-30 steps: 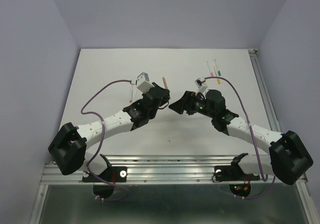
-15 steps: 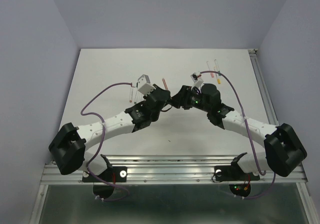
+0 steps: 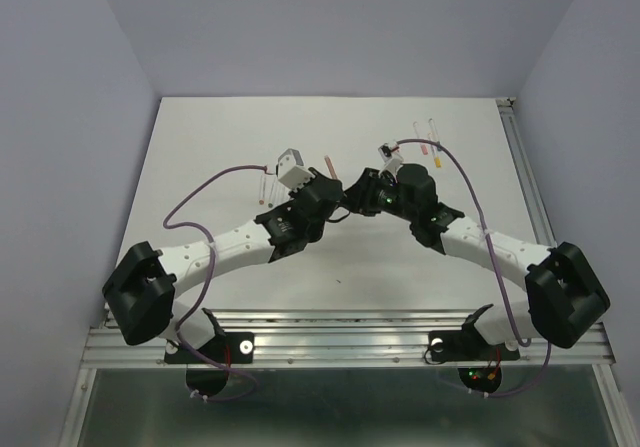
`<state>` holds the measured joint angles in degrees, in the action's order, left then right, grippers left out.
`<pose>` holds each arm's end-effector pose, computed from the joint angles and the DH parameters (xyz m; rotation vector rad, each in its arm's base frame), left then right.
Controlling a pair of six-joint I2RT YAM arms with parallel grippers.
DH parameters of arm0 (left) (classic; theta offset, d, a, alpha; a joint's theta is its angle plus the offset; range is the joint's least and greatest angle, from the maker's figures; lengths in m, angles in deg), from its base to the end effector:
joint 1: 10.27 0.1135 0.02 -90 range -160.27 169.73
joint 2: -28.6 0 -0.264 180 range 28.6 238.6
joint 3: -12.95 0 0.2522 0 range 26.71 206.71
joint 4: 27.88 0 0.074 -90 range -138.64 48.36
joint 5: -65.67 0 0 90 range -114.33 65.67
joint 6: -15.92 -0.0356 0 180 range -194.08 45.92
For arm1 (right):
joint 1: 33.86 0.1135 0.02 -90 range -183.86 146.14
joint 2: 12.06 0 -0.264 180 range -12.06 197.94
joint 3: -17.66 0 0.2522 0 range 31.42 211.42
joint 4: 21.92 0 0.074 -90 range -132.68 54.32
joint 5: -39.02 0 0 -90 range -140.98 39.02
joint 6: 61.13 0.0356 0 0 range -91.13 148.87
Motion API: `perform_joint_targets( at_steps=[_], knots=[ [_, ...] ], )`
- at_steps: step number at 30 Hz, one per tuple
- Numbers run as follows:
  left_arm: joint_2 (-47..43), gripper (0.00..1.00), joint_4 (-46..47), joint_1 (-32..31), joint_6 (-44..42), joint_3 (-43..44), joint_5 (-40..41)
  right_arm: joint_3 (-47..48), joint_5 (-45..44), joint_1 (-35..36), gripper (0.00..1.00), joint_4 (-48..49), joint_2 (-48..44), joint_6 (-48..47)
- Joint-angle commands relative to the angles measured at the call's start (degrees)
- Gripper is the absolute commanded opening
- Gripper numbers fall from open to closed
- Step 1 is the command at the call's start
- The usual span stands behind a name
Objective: Open the pen caps
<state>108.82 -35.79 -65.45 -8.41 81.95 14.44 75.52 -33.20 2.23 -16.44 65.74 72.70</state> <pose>0.2003 -0.2489 0.2912 -0.6319 1.8044 -0.8257 0.2407 0.1889 0.2586 -0.1063 2.0010 1.2284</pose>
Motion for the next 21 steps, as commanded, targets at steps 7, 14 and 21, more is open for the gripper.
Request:
perform_joint_targets(
  at_steps=[7, 14, 21],
  knots=[
    [3.35, 0.0, -1.28, -1.07, 0.78, 4.69, 6.14, 4.07, -0.73, 0.64, 0.01, -1.14, -0.28, 2.84],
    [6.77, 0.0, -1.28, 0.59, -1.5, 7.86, 8.87, 0.65, 3.74, 0.99, 0.01, -6.67, -4.75, 2.22],
    [14.52, 0.0, -1.89, 6.13, -5.29, 15.77, 6.25, -13.32, 11.66, 3.71, 0.01, -8.35, -17.13, 10.11]
  ],
)
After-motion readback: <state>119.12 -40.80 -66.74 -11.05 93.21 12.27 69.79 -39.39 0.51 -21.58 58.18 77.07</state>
